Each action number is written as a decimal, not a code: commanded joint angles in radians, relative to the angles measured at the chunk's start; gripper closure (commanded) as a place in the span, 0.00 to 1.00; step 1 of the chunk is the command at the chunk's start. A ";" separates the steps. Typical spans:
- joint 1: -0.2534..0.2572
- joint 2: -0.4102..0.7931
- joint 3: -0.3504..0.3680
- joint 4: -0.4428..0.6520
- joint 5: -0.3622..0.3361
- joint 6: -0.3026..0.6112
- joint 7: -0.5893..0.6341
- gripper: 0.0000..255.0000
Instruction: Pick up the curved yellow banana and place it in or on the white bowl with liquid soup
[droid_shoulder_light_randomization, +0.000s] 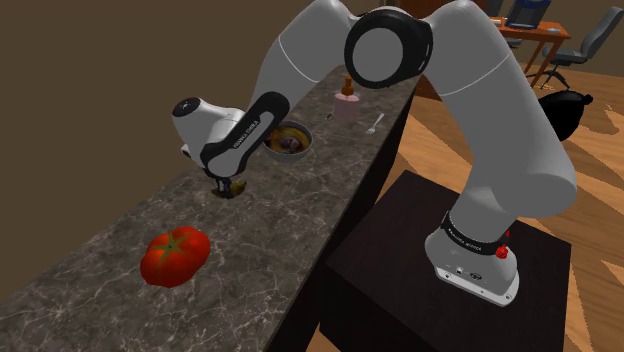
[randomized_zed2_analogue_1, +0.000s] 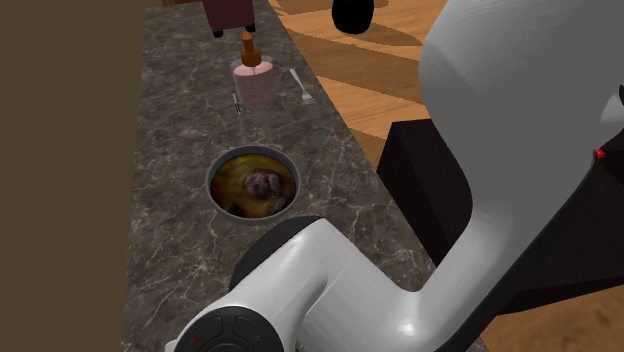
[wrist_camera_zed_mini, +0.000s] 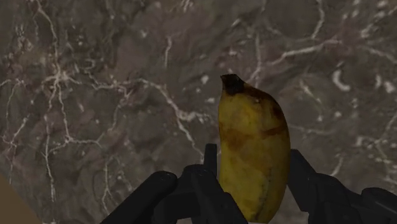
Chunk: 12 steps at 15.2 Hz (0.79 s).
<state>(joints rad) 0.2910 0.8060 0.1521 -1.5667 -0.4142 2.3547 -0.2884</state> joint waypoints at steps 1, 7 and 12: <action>-0.001 0.004 0.000 -0.004 0.001 -0.004 -0.001 1.00; -0.008 -0.050 0.010 -0.024 0.012 -0.038 -0.013 1.00; -0.014 -0.096 0.021 -0.030 0.025 -0.077 -0.026 1.00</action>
<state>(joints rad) 0.2773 0.7170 0.1704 -1.5997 -0.3919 2.2880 -0.3119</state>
